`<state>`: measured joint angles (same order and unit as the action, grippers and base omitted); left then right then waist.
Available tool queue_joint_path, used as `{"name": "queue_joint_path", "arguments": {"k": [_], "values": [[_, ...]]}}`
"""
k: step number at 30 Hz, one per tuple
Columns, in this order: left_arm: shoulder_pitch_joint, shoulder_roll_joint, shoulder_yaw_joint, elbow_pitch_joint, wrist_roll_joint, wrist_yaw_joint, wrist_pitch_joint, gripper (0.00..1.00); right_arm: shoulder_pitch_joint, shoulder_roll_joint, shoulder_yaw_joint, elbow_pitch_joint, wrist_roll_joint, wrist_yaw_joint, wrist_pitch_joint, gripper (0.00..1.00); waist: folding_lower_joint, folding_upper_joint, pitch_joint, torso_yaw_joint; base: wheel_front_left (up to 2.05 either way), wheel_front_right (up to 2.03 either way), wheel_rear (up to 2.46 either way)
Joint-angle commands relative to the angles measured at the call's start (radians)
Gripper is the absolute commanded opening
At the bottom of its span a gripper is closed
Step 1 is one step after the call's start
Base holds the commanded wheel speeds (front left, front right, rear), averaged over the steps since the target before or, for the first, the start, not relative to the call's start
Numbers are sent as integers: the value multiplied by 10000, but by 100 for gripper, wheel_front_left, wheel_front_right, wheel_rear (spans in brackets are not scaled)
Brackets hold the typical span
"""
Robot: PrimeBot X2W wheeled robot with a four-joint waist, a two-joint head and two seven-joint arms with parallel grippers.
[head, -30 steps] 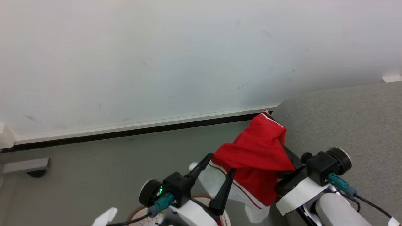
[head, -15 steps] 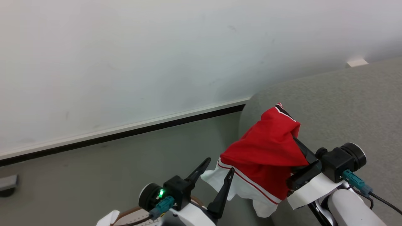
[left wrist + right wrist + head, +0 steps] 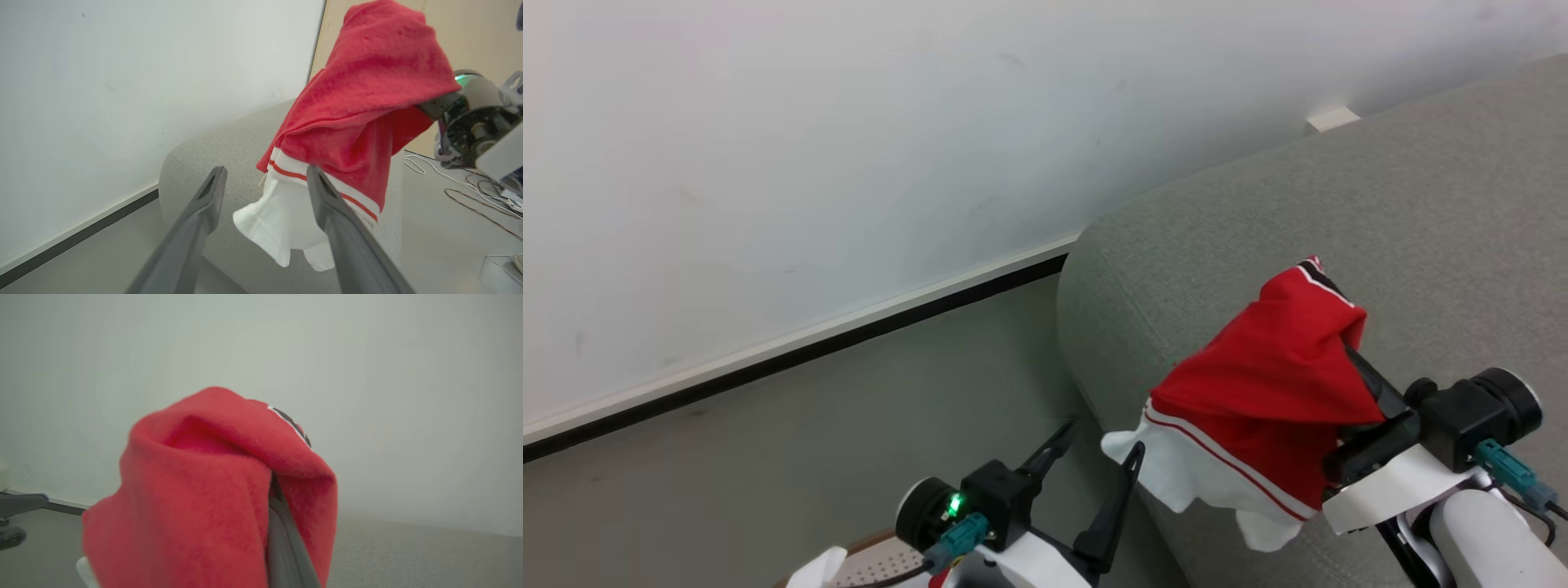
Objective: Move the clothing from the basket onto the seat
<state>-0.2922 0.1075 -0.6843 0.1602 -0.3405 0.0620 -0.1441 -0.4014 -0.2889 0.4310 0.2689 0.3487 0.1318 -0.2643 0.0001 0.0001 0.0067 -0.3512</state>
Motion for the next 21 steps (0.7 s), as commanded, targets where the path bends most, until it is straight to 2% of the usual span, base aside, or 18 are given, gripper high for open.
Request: {"name": "queue_joint_path", "arguments": {"k": [1, 11, 17, 21], "values": [[-86, 9, -13, 49, -85, 11, -88, 100, 141, -92, -102, -102, -85, -21, -4, 0, -1, -1, 48, -168, 0, 0, 0], [-224, -34, -164, 102, -69, 9, -95, 100, 368, -289, -444, -400, -90, -22, -2, 0, -1, -1, 239, -500, 0, 0, 0], [-435, -5, -280, 27, 53, -45, 4, 100, 455, -116, -875, -492, 198, -22, -2, 0, -1, -1, 536, -379, 0, 0, 0], [-907, 52, -386, -160, 304, -60, 205, 100, -24, -170, -1291, -617, 299, -22, -4, 0, -1, -1, 1260, -177, 0, 0, 0]]}}
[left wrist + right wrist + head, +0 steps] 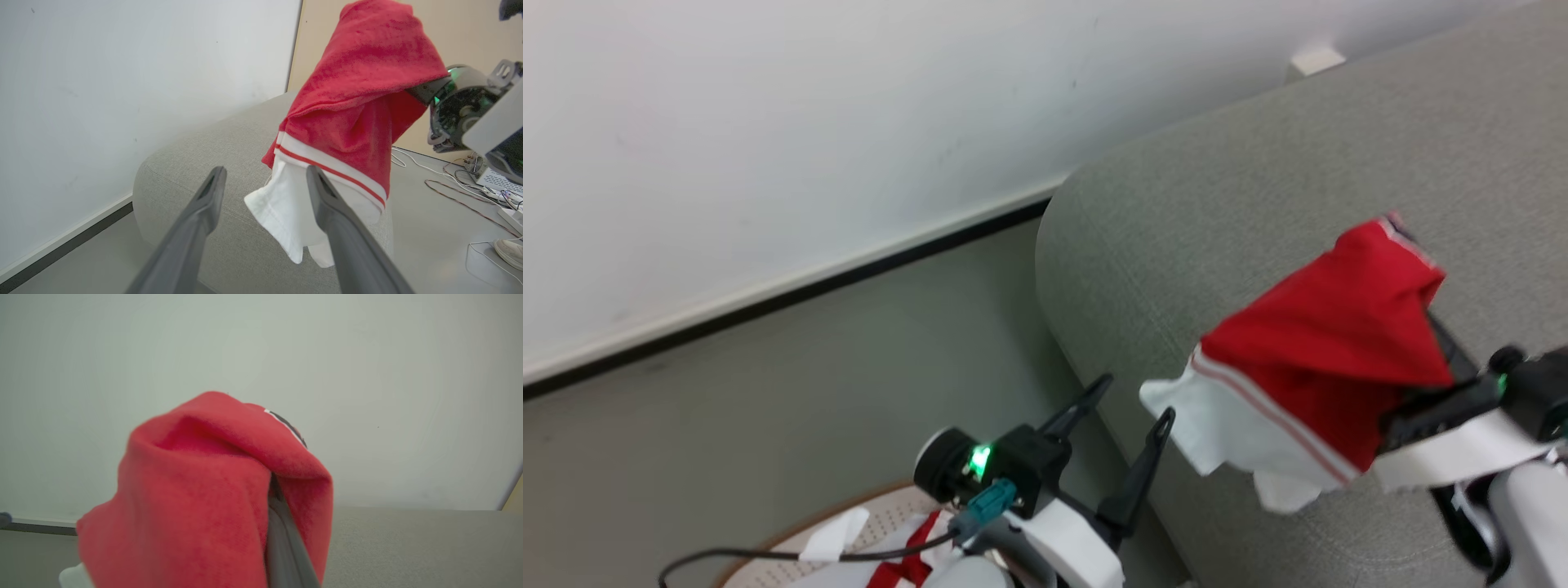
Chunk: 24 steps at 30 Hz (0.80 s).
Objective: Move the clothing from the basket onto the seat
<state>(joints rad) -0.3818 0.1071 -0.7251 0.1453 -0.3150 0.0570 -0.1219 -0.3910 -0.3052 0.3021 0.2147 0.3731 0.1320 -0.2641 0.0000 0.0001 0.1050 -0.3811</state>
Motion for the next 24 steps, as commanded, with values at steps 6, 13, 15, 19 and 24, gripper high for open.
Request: {"name": "queue_joint_path", "arguments": {"k": [6, 13, 15, 19, 24], "values": [[-1271, 138, -191, -250, 507, -321, 404, 100, -1526, -311, -814, 42, 115, -25, -4, 0, 0, -1, 1970, 696, 0, 0, 0], [-2781, 88, -298, -352, 1002, -656, 675, 100, -3641, -1228, -1622, 832, 357, -25, -4, 0, 0, -1, 3872, 1420, 0, 0, 0], [-3137, 65, -297, -338, 1052, -725, 683, 100, -4297, -1628, -1824, 1281, 369, -24, -1, 0, 0, -1, 4271, 1606, 0, 0, 0], [-3711, -23, -308, -311, 1181, -764, 670, 100, -5652, -2435, -2189, 2099, 487, -25, 166, 0, 0, -1, 4947, 1941, 0, 0, 0], [-4179, -133, -297, -273, 1266, -697, 597, 100, -7180, -3139, -2966, 3312, 705, -24, 410, 0, 0, -1, 5623, 2237, 0, 0, 0]]}}
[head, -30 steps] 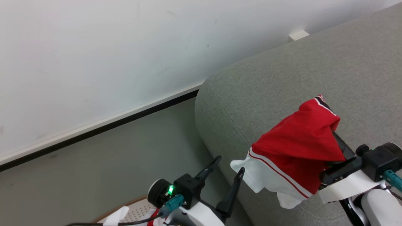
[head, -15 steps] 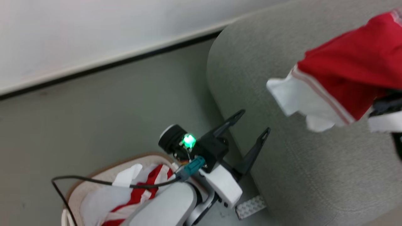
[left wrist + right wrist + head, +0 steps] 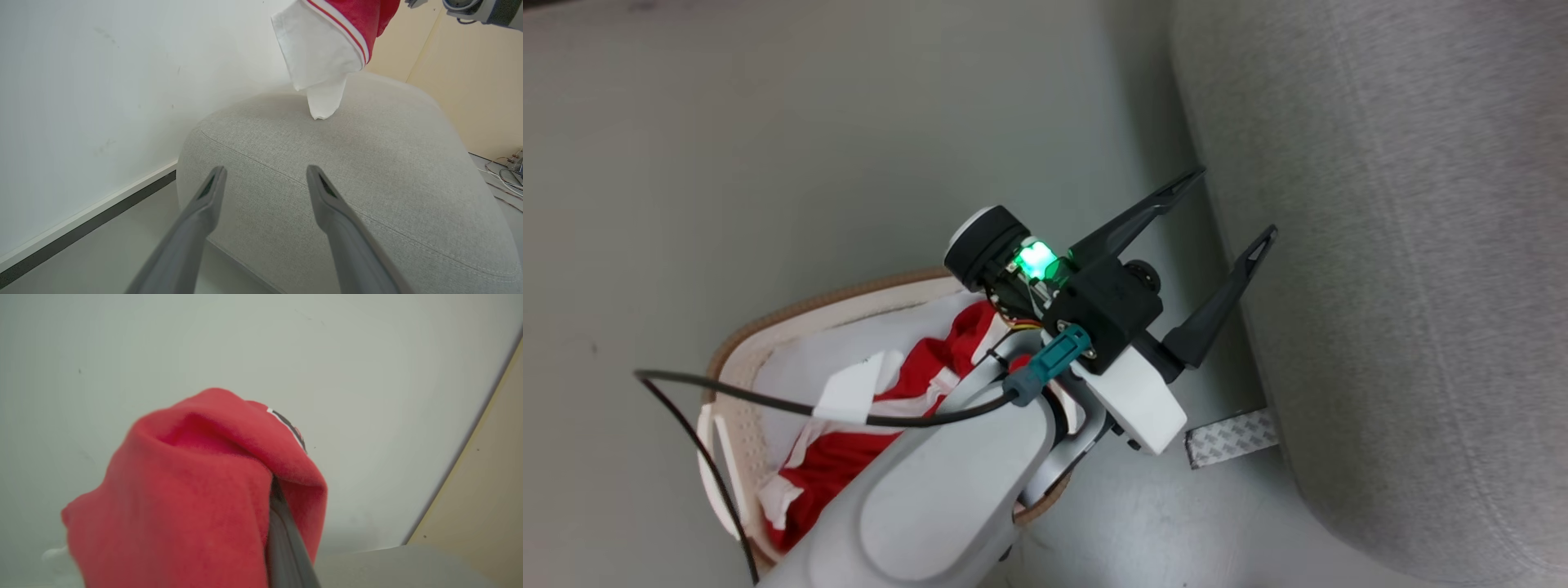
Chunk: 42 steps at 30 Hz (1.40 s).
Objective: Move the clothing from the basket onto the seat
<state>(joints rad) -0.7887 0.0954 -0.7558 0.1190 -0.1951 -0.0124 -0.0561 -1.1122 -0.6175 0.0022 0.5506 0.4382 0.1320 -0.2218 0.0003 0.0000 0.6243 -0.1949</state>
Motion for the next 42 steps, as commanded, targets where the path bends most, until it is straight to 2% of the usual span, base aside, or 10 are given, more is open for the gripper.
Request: {"name": "queue_joint_path", "arguments": {"k": [1, 4, 10, 11, 12, 13, 14, 20, 30, 42], "values": [[-165, -26, 9, 7, 88, 21, -84, 100, -170, -79, -92, 244, -50, -25, 6, 0, -3, 0, 520, 420, 0, 0, 0], [-244, -63, -26, 98, 78, 80, -144, 100, -494, -59, -414, 1288, -359, -24, 31, 0, -3, 0, 736, 531, 0, 0, 0], [-141, -113, -67, 295, -65, 198, -264, 100, 87, 570, -674, 3259, -953, -25, -258, 0, -3, 0, 835, 581, 0, 0, 0], [-88, -112, -36, 326, -103, 238, -286, 100, 174, 692, -743, 3554, -1044, -25, -288, 9, -3, 0, 828, 562, 0, 0, 0], [-47, -104, -14, 344, -125, 276, -310, 100, 285, 841, -789, 3859, -1130, -25, -320, 32, -3, 0, 812, 545, 0, 0, 0], [-3, -86, 2, 375, -154, 297, -338, 100, 392, 1023, -802, 4114, -1180, -25, -345, 74, -3, 0, 784, 523, 0, 0, 0], [37, -61, 9, 399, -185, 325, -344, 100, 506, 1170, -801, 4356, -1219, -24, -344, 100, -3, 0, 743, 497, 0, 0, 0], [277, 36, 185, 480, -455, 471, -514, 100, 1122, 1732, -518, 4576, -1077, -25, -423, 100, -3, 0, 296, 327, 0, 0, 0], [1027, 336, 427, 682, -806, 715, -882, 100, 3613, 2057, -453, 1922, -1145, -25, -437, 100, -3, 0, -1114, 239, 0, 0, 0], [2814, 830, 1015, 1038, -1580, 1283, -1518, 100, 6580, 3176, -612, -1038, -1718, -25, -427, 100, -3, 0, -3365, 509, 0, 0, 0]]}}
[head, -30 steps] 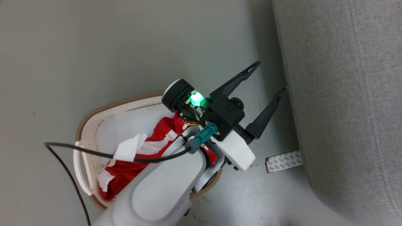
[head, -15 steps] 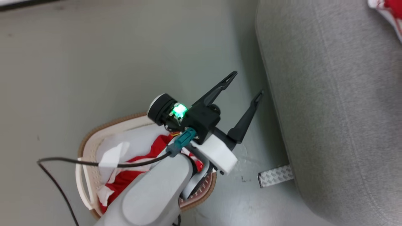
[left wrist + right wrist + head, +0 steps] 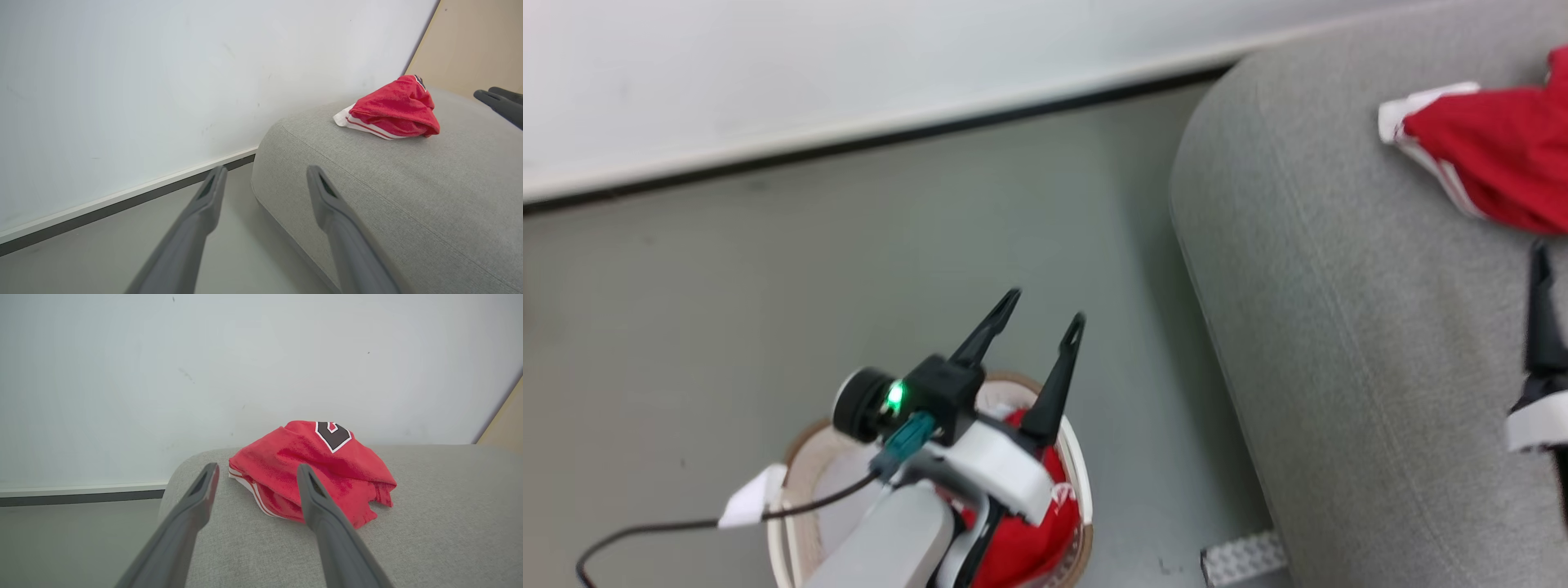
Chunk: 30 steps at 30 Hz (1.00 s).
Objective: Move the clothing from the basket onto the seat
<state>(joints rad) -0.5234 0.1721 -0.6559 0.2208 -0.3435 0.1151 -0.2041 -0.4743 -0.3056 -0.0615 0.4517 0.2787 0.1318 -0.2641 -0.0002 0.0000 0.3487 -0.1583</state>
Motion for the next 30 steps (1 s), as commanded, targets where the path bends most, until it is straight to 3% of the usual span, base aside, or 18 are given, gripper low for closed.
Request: {"name": "queue_joint_path", "arguments": {"k": [1, 8, 17, 30], "values": [[340, 111, 89, 24, -186, 86, -111, 100, 431, 171, 14, -296, -145, -23, -3, 100, 2, 0, -811, 194, 0, 0, 0], [1559, 380, 560, 33, -527, 525, -407, 100, 1764, 1008, 239, -1608, -464, -23, -2, 100, 2, 0, -1935, 514, 0, 0, 0], [2997, 629, 1179, 7, -701, 1026, -605, 100, 3115, 1836, 788, -2416, -838, -23, -2, 100, 2, 0, -2783, 793, 0, 0, 0], [4561, 589, 2453, -440, -75, 1002, -604, 100, 4384, 2321, 922, -2374, -1225, -23, -3, 100, 2, 0, -3530, 1076, 0, 0, 0]]}}
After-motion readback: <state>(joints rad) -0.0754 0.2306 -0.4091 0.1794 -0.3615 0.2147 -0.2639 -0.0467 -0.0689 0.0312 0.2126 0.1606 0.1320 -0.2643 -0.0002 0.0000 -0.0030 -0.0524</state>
